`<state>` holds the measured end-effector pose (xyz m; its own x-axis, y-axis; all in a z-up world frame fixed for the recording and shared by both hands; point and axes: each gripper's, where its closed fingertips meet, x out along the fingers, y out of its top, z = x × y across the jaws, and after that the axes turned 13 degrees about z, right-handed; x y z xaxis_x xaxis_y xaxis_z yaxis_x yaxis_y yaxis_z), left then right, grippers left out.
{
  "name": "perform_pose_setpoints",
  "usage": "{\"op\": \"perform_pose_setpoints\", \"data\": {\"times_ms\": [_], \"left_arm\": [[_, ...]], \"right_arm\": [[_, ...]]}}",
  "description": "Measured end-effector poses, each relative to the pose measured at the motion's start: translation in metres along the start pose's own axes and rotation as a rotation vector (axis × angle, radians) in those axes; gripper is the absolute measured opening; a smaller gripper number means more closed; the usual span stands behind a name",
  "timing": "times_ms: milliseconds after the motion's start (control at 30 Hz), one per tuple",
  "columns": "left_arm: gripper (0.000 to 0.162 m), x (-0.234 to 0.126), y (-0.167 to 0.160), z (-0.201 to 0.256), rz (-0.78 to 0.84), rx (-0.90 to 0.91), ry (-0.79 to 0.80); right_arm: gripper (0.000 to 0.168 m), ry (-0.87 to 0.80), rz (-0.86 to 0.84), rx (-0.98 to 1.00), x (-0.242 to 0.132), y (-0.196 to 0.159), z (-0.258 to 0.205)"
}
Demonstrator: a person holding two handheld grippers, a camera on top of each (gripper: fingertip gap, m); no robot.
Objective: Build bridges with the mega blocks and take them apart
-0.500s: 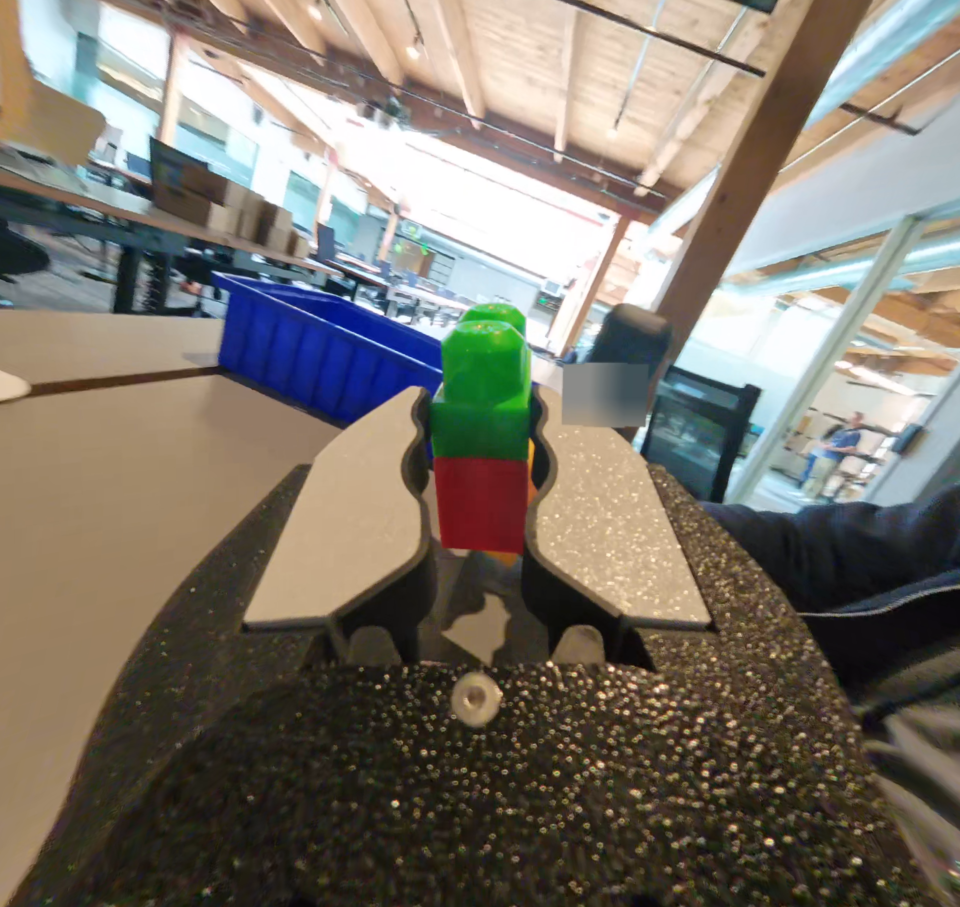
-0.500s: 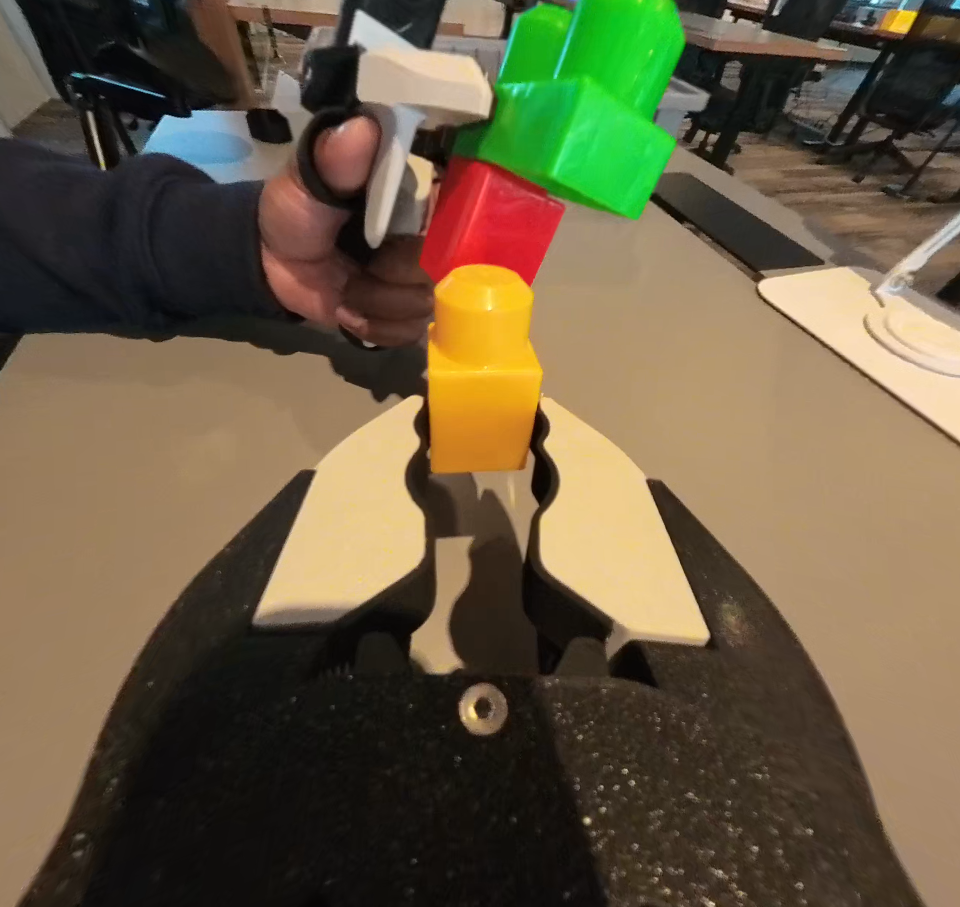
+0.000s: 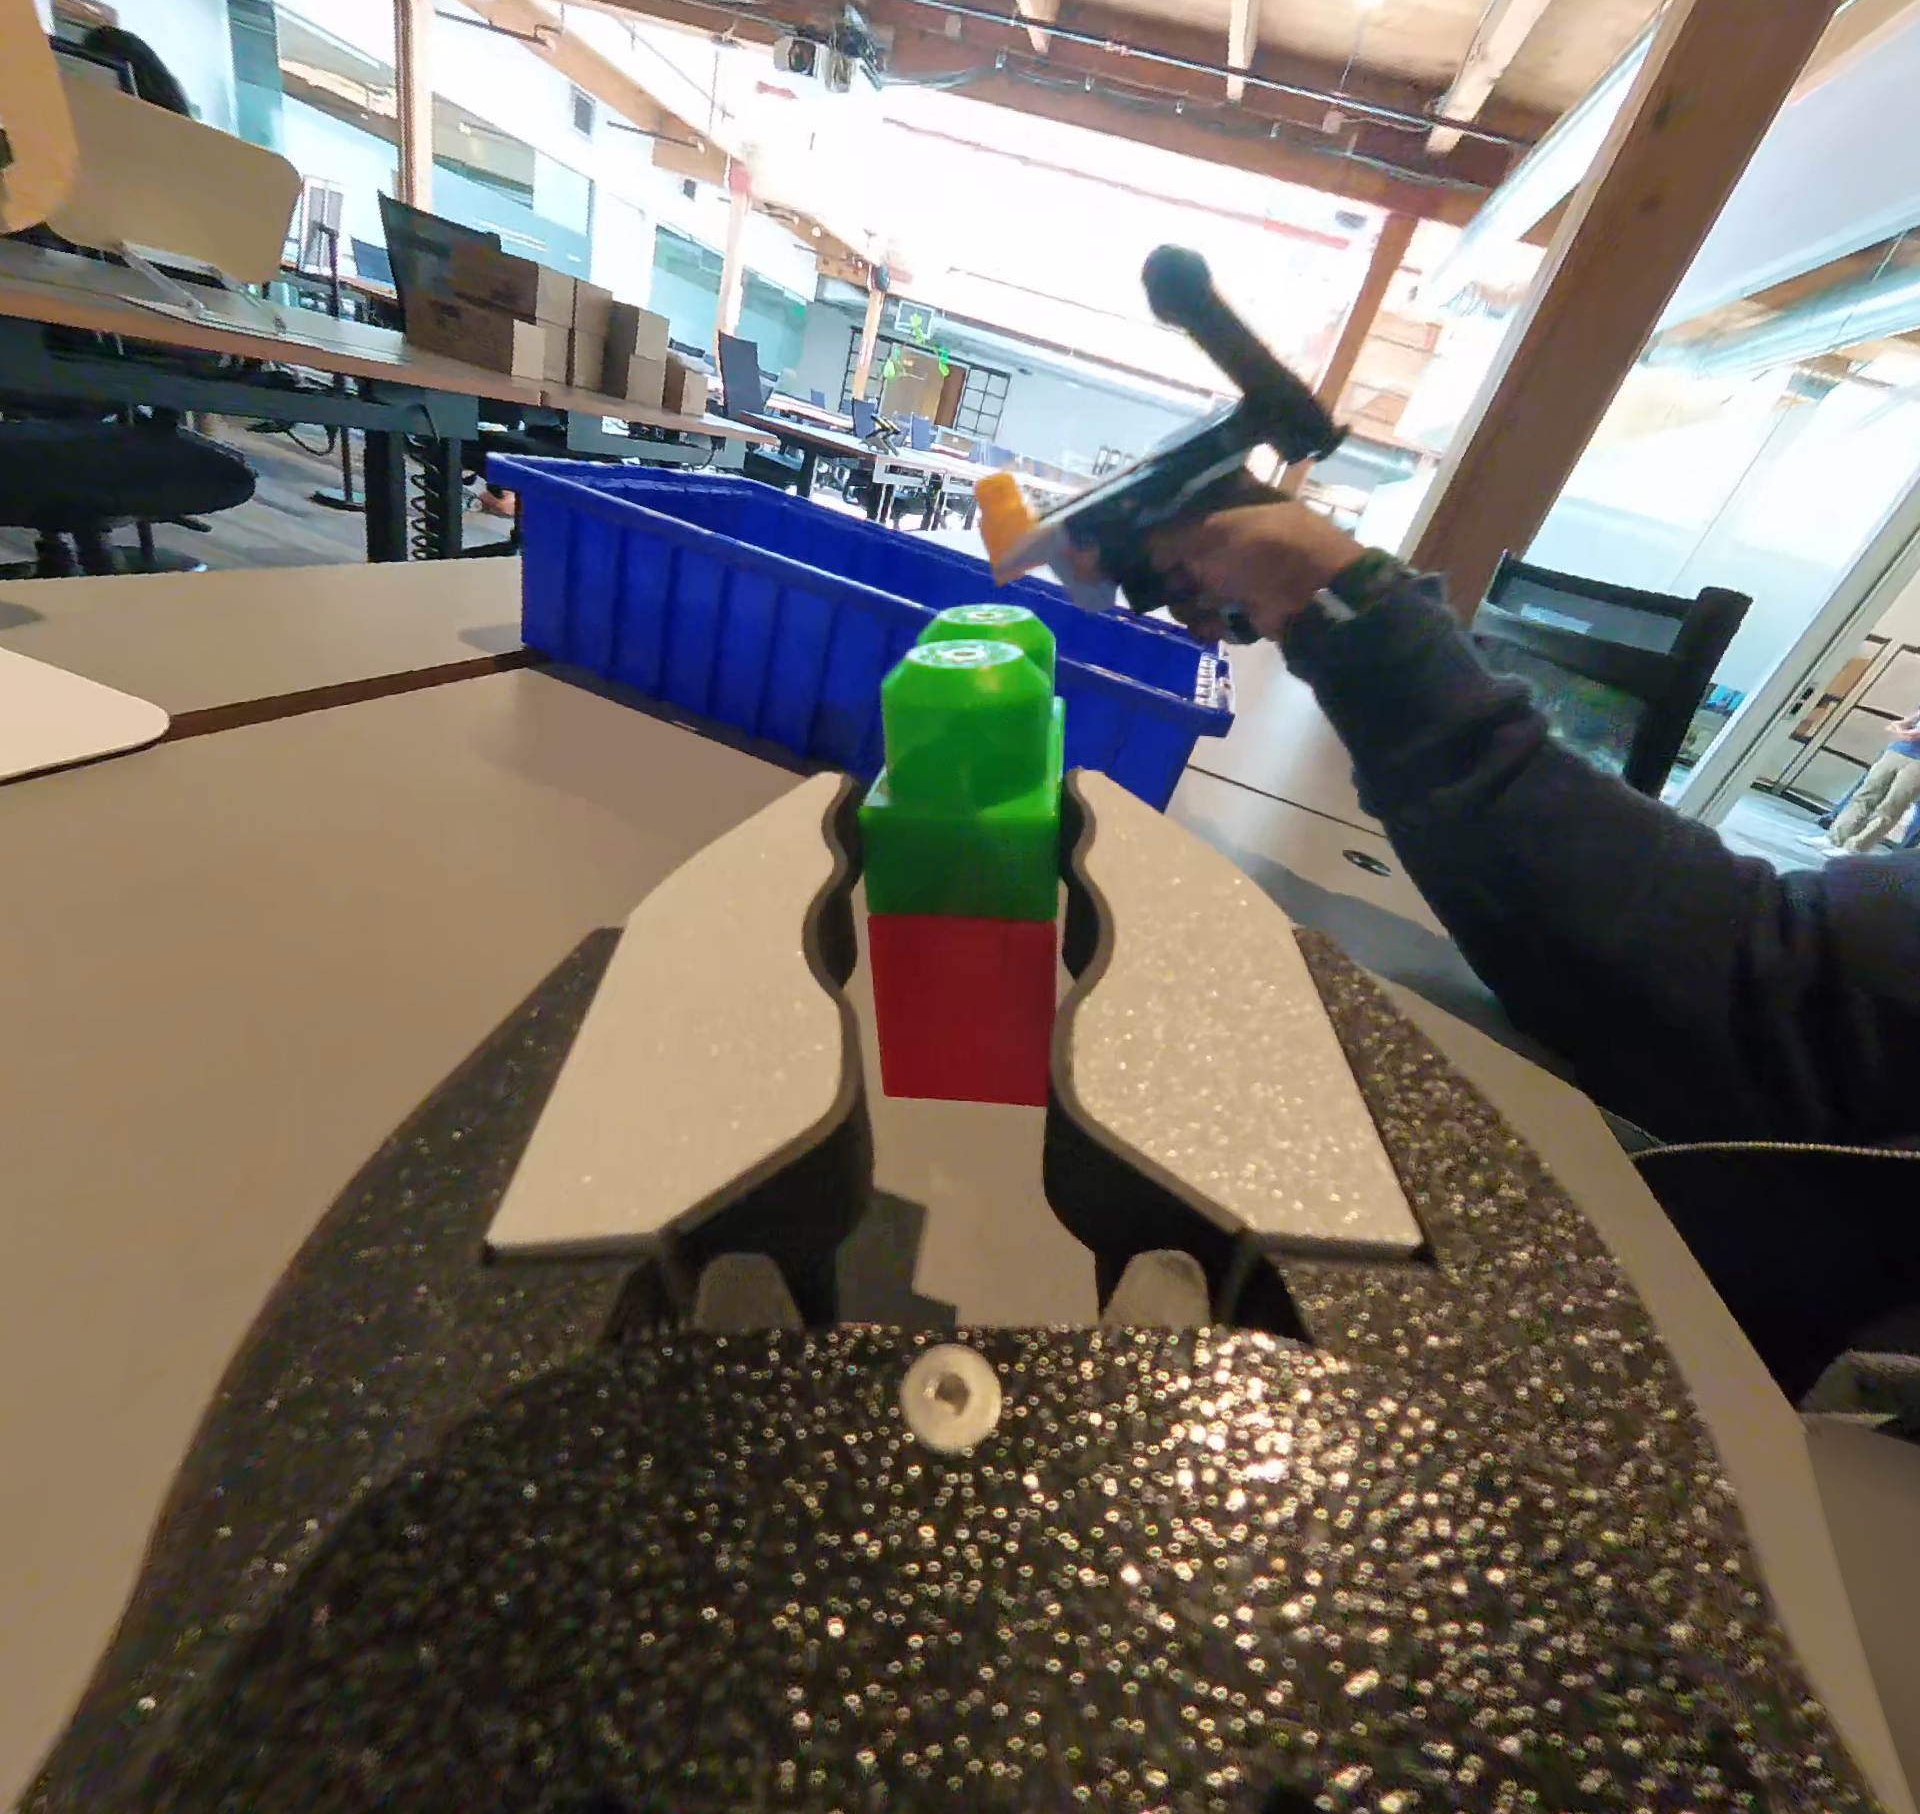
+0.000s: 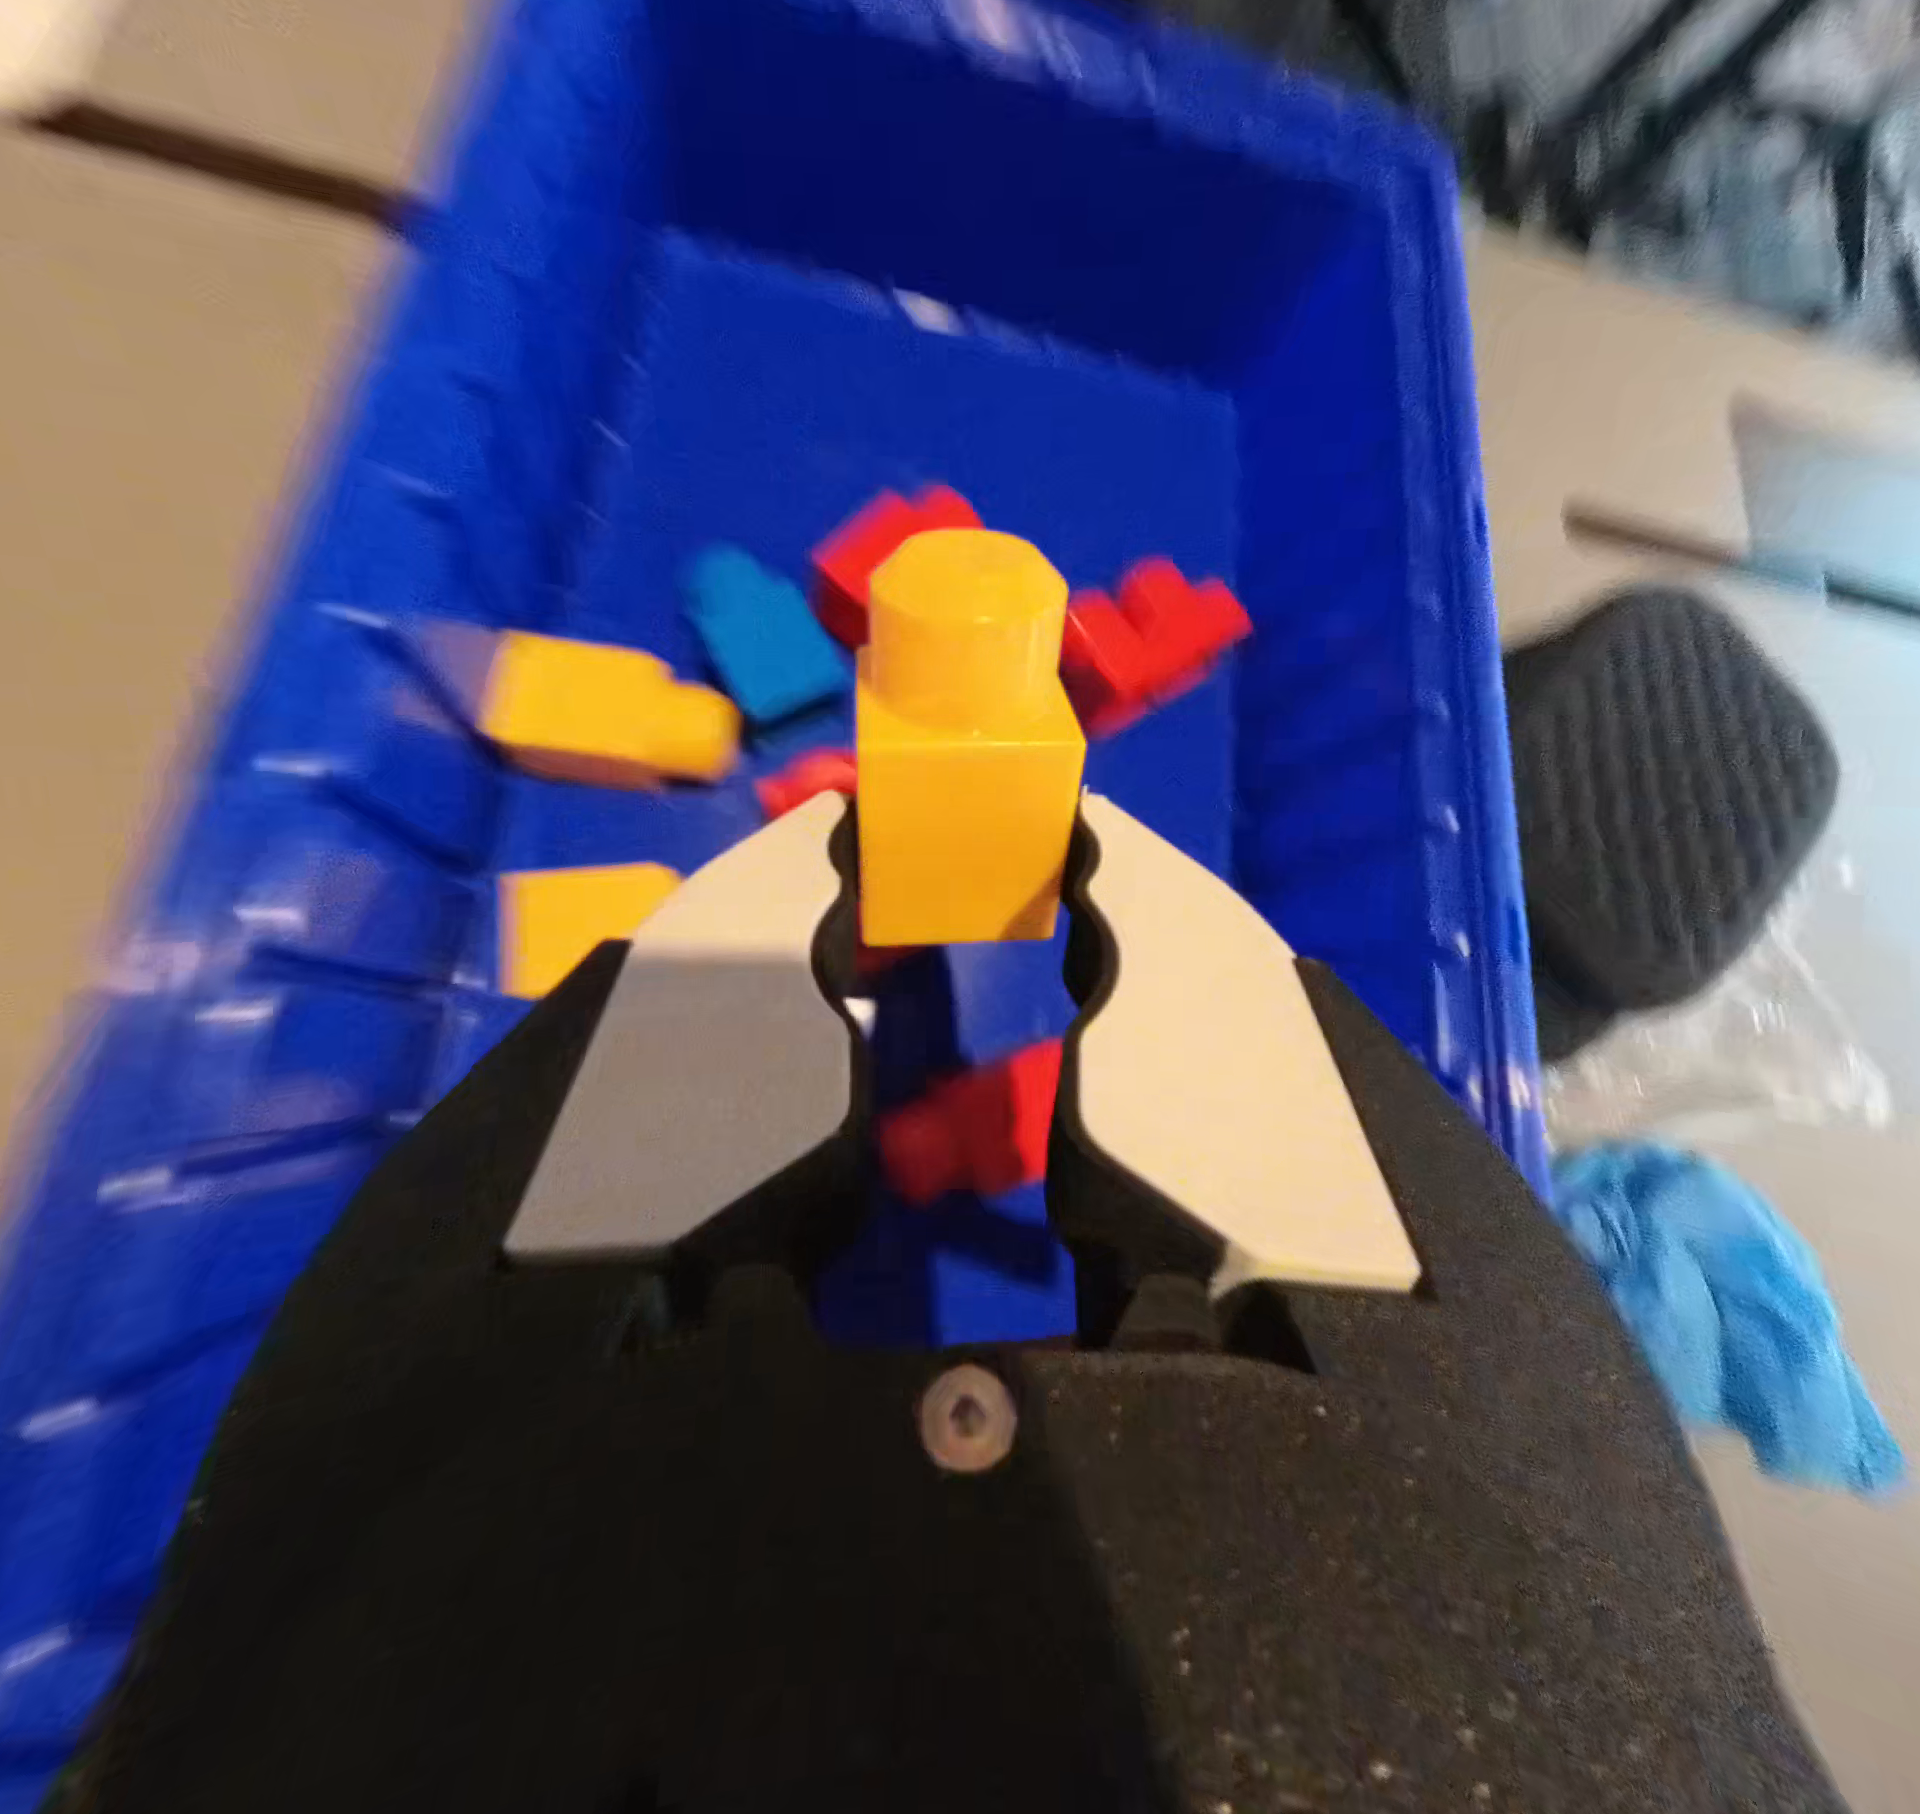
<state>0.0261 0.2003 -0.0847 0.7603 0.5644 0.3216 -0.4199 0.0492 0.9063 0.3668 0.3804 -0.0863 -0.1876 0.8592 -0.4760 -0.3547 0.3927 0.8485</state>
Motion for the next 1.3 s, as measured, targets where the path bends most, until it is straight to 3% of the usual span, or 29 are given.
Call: {"op": "perform_pose_setpoints", "data": {"times_ms": [100,333,500,633,700,800,900,967,1100,1300], "left_arm": [[0.035,0.002,-0.003,0.001,-0.007,0.004,0.000],[0.035,0.002,-0.002,0.001,-0.004,0.002,0.006],[0.035,0.004,-0.003,0.003,-0.011,0.010,0.004],[0.035,0.005,-0.002,0.004,-0.011,0.035,0.004],[0.035,0.006,-0.001,0.005,-0.012,0.061,0.003],[0.035,0.007,0.001,0.006,-0.006,0.084,-0.004],[0.035,0.005,0.002,0.005,-0.003,0.095,-0.006],[0.035,0.002,0.005,0.005,0.008,0.103,-0.016],[0.035,-0.004,0.014,0.009,0.031,0.089,-0.070],[0.035,-0.006,0.009,0.023,0.007,0.032,-0.189]], "right_arm": [[0.037,-0.114,-0.170,0.035,0.021,-0.046,0.037],[0.041,-0.251,-0.231,-0.063,0.025,-0.055,0.056],[0.051,-0.301,-0.156,-0.084,0.021,-0.043,0.061],[0.054,-0.321,0.093,-0.105,-0.003,0.008,0.053],[0.054,-0.213,0.309,-0.115,-0.029,0.057,0.014],[0.049,0.230,0.654,-0.112,-0.084,0.123,-0.114],[0.048,0.744,0.713,-0.145,-0.127,0.121,-0.256],[0.057,0.940,0.621,-0.163,-0.126,0.096,-0.317],[0.068,1.037,0.536,-0.121,-0.097,0.067,-0.353],[0.067,1.286,0.486,0.003,-0.104,0.049,-0.370]]}}
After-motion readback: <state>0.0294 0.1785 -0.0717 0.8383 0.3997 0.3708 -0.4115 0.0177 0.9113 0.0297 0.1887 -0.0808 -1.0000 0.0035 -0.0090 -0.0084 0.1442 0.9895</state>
